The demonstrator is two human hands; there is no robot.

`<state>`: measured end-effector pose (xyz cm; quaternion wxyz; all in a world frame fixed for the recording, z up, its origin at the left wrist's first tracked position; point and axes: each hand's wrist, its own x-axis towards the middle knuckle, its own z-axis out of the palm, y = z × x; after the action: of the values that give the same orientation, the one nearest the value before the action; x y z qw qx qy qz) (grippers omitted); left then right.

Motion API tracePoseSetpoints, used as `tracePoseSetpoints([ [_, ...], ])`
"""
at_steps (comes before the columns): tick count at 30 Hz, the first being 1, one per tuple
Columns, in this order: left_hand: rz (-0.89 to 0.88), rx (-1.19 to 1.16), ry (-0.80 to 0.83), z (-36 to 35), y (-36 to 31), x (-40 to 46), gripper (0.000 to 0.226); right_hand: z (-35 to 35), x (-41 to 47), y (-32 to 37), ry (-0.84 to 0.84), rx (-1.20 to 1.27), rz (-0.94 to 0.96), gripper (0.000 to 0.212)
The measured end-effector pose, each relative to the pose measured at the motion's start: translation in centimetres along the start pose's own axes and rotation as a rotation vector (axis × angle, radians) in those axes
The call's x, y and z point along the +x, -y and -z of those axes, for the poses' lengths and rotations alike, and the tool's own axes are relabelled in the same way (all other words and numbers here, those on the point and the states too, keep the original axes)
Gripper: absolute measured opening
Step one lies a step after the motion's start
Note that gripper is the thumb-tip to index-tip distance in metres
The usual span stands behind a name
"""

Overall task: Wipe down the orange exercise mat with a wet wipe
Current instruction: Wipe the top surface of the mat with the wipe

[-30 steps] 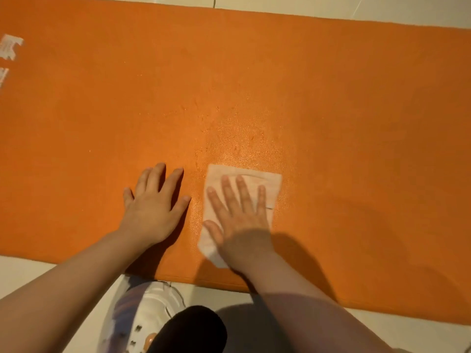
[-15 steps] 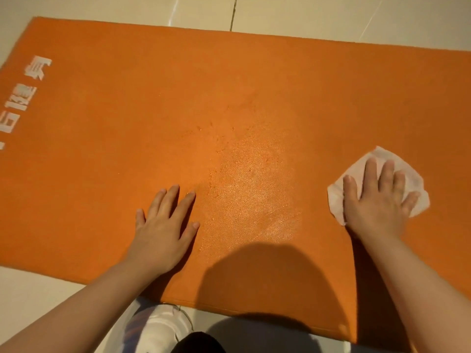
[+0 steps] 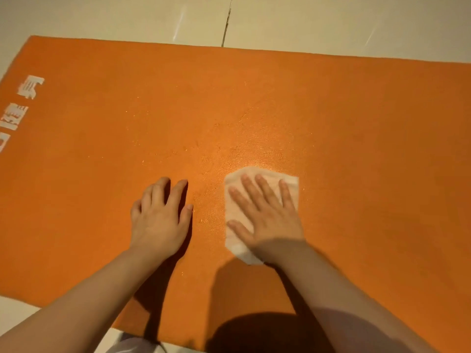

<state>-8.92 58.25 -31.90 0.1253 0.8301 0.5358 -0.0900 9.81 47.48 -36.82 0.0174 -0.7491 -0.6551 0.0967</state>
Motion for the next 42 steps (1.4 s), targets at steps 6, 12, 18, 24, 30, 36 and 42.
tracePoseSetpoints([
  [6, 0.043, -0.037, 0.142, 1.4, -1.4, 3.4, 0.074, 3.4, 0.9, -14.1, 0.044, 0.029, -0.505, 0.079],
  [12, 0.171, 0.054, 0.44, 2.5, -3.1, 6.3, 0.105, 3.7, 0.4, -13.1, 0.038, 0.129, -0.749, 0.071],
  [18, 0.236, 0.062, 0.637, 3.7, -3.8, 7.1, 0.102, 1.4, 3.8, -2.9, -0.033, 0.027, -0.09, 0.064],
  [24, 0.243, 0.054, 0.712, 4.2, -3.9, 7.4, 0.104, 3.4, 9.6, -9.4, -0.003, 0.007, -0.051, 0.072],
  [30, 0.242, 0.076, 0.719, 4.4, -4.5, 7.3, 0.102, 6.8, 10.6, -23.5, 0.018, 0.079, -0.61, 0.075],
  [36, 0.251, 0.102, 0.725, 4.7, -4.8, 7.3, 0.103, 6.6, 14.5, -19.8, 0.03, 0.051, -0.627, 0.072],
  [42, 0.25, 0.121, 0.744, 5.0, -4.7, 7.4, 0.104, 6.4, 20.8, -11.6, 0.112, 0.075, -0.141, 0.067],
])
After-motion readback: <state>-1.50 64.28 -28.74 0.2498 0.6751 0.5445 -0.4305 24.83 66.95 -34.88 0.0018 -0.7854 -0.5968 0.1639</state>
